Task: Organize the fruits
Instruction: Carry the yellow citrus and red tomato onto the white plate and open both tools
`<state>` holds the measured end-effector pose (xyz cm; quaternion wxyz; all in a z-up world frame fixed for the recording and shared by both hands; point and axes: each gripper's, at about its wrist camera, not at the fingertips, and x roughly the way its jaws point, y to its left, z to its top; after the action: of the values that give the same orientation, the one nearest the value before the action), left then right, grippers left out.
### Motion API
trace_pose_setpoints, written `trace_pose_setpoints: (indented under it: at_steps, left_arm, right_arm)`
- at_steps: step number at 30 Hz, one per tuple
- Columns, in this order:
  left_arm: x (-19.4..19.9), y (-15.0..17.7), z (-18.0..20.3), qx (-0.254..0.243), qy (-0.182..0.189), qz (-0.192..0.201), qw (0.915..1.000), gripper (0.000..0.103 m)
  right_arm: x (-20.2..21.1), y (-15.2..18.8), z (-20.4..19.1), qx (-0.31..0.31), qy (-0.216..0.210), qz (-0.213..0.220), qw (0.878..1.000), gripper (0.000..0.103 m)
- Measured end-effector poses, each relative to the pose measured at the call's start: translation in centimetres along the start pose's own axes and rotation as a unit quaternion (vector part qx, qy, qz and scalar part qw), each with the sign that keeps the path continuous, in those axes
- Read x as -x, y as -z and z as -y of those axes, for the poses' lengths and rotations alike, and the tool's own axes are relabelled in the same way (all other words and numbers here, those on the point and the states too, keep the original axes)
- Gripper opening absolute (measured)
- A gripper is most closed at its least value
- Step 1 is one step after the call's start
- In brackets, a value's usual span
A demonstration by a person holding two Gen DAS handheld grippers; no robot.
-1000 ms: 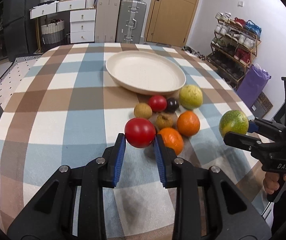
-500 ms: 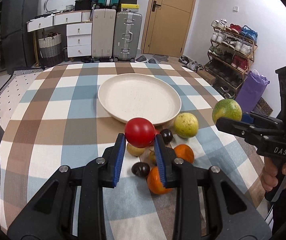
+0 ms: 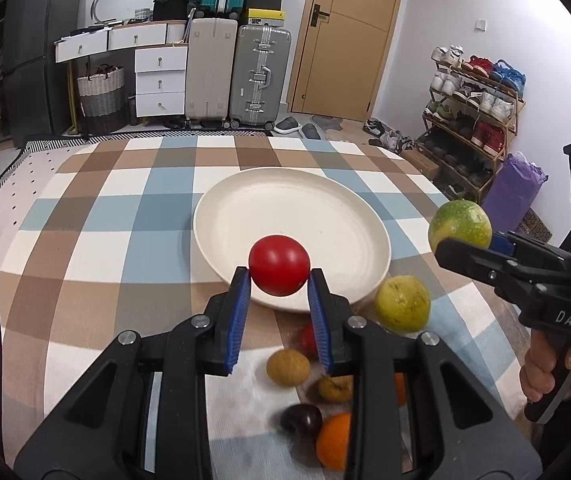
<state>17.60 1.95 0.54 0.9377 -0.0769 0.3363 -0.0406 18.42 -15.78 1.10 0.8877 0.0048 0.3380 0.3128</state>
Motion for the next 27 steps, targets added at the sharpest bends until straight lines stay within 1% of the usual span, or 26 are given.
trace_pose_setpoints:
  at_steps: [4, 7, 13, 22, 27]
  left_arm:
    - [-1.8, -0.6, -0.2, 0.001, 0.002, -0.006, 1.0, 0.027]
    - [-2.9, -1.0, -0.3, -0.003, 0.001, -0.011, 0.9999, 0.027]
    - [-4.0, -1.6, -0.1, -0.012, 0.004, -0.009, 0.9999, 0.027]
    - [-5.5, -1.3, -0.8, -0.008, -0.003, -0.016, 0.9998, 0.027]
    - [-6.2, -0.9, -0.6, -0.02, -0.008, -0.025, 0.9994, 0.027]
  right_arm:
    - [-1.2, -0.5, 0.4, -0.008, 0.005, -0.001, 1.0, 0.054]
    - [-1.9, -1.0, 0.6, -0.01, -0.001, -0.006, 1.0, 0.054]
    - [-3.2, -2.1, 0.8, -0.003, -0.003, -0.019, 1.0, 0.054]
    - [-6.2, -1.3, 1.2, -0.006, 0.006, -0.044, 0.999, 0.054]
    - [-8.0, -1.1, 1.3, -0.004, 0.013, -0.077, 0.997, 0.054]
